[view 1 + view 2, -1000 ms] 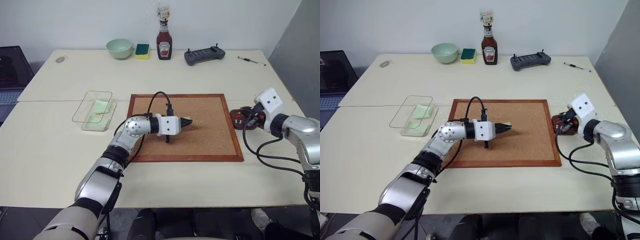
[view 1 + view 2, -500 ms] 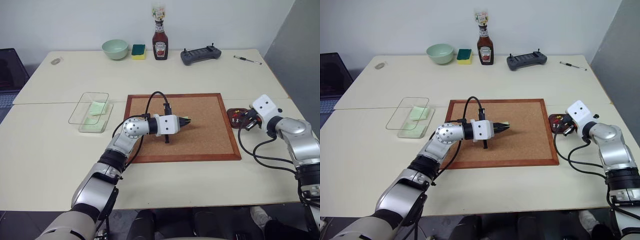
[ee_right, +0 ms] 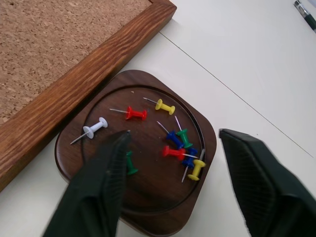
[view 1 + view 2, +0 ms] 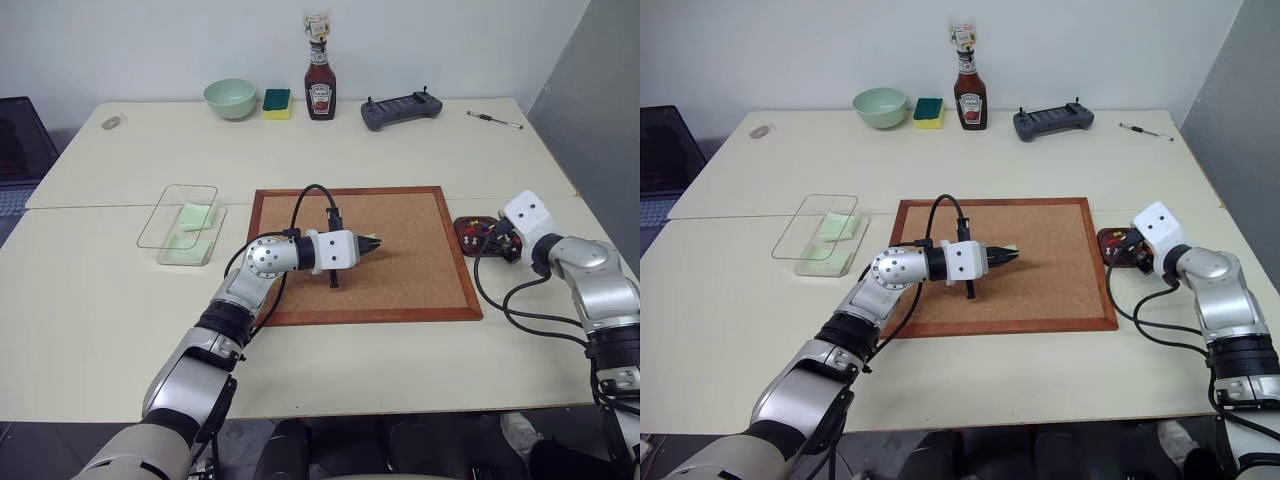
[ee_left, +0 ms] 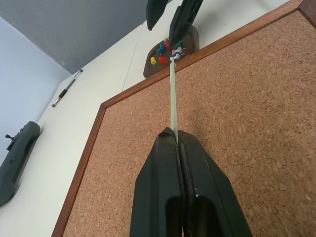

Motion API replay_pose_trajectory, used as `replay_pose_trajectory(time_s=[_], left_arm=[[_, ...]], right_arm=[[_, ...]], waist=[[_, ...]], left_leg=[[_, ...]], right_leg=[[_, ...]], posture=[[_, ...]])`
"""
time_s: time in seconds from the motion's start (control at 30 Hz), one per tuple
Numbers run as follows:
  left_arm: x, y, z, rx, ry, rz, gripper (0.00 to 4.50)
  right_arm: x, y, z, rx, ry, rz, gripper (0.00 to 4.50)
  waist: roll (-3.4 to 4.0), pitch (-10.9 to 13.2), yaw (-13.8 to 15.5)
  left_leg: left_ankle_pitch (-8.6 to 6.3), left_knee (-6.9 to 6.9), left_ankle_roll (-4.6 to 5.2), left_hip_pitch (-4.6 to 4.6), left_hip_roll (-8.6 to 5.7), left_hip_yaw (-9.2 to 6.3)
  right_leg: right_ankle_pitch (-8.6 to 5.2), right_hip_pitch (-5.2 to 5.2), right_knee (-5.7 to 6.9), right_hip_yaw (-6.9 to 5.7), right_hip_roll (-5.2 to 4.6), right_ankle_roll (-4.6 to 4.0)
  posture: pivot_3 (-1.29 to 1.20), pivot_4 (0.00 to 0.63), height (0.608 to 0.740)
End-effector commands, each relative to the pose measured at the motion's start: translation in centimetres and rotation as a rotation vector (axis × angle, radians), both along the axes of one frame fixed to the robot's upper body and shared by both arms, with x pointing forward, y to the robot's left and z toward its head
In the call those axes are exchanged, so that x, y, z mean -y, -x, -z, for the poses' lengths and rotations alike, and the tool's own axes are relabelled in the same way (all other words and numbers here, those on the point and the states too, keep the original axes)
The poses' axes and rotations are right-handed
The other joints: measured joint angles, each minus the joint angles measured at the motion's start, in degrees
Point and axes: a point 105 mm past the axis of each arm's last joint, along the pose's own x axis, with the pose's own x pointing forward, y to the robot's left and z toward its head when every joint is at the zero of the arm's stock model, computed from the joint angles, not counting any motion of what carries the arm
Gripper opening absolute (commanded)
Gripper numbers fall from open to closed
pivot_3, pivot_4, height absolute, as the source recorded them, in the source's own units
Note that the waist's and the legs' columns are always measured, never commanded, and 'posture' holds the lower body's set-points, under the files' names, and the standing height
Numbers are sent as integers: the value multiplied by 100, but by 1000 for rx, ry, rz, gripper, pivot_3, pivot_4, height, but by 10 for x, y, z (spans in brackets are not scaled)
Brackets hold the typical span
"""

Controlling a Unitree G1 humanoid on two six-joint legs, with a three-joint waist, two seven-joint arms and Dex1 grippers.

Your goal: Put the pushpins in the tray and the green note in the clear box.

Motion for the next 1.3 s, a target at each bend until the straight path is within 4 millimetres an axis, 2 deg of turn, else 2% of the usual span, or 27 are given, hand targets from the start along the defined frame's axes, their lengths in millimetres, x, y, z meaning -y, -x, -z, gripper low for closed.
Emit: replay_pose_trajectory(time_s=[0.03,0.07,0.23,0.33,0.5,0.6,0.7,0.9,1.07,1.17,1.3], left_arm=[[1,-2,-14,37,42,-2,0],[1,-2,-14,37,42,-2,0],[-1,-3,-15,40,42,-8,0],[-4,-6,-20,44,46,-28,0],[-21,-20,-50,23,139,-164,0],[-53,-26,-64,-32,190,-324,0],[-83,-26,-73,-66,211,-461,0],[-172,-19,-85,-83,228,-817,0],[-232,-11,-86,-83,261,-1062,0],[-251,-7,-82,-112,307,-1145,0],[-263,-5,-67,-170,327,-1207,0]], right_arm=[[-3,-1,-18,50,-31,-11,4185],[-3,0,-19,49,-31,-12,4450],[-3,1,-30,89,-60,-20,4450],[-12,7,-40,94,-98,-91,4450],[-63,30,-61,88,-172,-409,4450],[-113,52,-74,62,-270,-658,4450],[-143,62,-80,47,-322,-781,4450],[-201,69,-81,22,-363,-942,4450],[-225,68,-76,19,-357,-1003,4450],[-232,70,-77,21,-361,-1028,4450],[-239,73,-76,16,-364,-1054,4450]], waist=[[0,0,0],[0,0,0],[0,0,0],[0,0,0],[0,0,-22],[0,0,-54],[2,-1,-127],[2,-1,-172],[2,-1,-146],[1,-1,-84],[1,-1,-55]], left_leg=[[0,0,0,0,0,0],[0,0,0,0,0,0],[0,0,0,0,0,0],[0,0,0,-1,0,0],[0,2,0,-2,2,-2],[0,1,0,-1,3,-5],[0,1,0,0,5,-12],[1,3,-1,3,5,-19],[1,2,-1,3,4,-24],[1,4,-1,1,-2,-27],[1,3,-2,2,0,-26]], right_leg=[[0,0,0,0,0,0],[0,0,0,0,0,0],[0,0,0,0,0,0],[0,0,0,0,0,0],[0,-2,2,-1,1,0],[0,0,3,-2,1,0],[0,0,5,-7,4,0],[0,-1,14,-11,5,0],[0,-5,26,-12,6,0],[0,-5,26,-13,1,0],[0,-6,28,-14,1,-1]], posture=[[0,150,740],[0,150,740],[0,150,740],[0,150,740],[0,150,740],[0,150,740],[0,150,740],[0,150,740],[0,150,740],[0,150,740],[0,150,740]])
